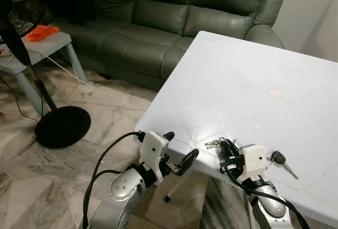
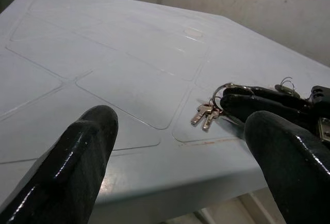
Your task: Hang keys on a hook
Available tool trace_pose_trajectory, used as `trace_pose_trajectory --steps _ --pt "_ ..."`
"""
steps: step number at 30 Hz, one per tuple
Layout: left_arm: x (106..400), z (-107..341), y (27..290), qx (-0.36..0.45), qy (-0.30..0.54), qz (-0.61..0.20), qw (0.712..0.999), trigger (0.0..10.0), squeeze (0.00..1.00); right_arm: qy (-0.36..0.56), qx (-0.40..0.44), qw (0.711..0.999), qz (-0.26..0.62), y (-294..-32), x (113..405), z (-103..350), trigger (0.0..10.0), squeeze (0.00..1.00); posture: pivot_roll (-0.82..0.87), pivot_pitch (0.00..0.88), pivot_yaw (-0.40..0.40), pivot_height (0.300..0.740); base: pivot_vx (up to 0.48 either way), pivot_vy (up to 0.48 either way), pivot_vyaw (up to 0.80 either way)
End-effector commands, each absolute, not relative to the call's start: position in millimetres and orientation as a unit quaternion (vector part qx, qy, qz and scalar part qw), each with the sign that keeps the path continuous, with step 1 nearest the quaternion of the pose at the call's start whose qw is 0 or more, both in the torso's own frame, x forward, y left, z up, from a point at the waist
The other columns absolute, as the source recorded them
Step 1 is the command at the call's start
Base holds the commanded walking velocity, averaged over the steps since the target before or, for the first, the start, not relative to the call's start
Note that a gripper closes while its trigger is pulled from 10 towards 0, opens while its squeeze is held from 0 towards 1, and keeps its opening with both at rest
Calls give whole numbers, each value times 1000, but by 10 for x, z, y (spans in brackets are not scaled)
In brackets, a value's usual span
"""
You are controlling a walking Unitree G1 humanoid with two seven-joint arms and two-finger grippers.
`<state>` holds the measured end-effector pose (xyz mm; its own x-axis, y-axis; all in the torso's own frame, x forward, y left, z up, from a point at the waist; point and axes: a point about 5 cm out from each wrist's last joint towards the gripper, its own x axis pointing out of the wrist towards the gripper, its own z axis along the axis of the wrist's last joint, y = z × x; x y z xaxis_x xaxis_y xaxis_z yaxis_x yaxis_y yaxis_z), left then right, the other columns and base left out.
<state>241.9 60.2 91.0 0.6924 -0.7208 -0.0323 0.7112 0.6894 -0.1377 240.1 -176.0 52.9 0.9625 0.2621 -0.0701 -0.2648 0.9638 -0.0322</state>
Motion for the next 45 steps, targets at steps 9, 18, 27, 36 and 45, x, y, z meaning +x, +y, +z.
trace_pose_trajectory --steps 9,18,27,36,45 --pt "2399 925 583 -63 43 -390 917 10000 0 52 -30 987 146 -1876 2344 486 10000 0 13 49 -76 740 0 0 0" --pt "2405 930 581 -66 43 -389 918 10000 0 34 -36 987 155 -1967 2336 545 0 0 9 58 -75 740 0 0 0" --pt "2408 935 581 -70 44 -387 918 10000 0 19 -27 987 156 -1995 2318 583 0 0 8 61 -76 740 0 0 0" --pt "2412 938 582 -70 44 -385 919 10000 0 27 -21 989 144 -2017 2319 564 0 0 9 63 -77 740 0 0 0" --pt "2466 1003 604 -104 38 -366 924 10000 0 -4 23 992 124 -2019 2373 674 0 0 9 63 -76 740 0 0 0"
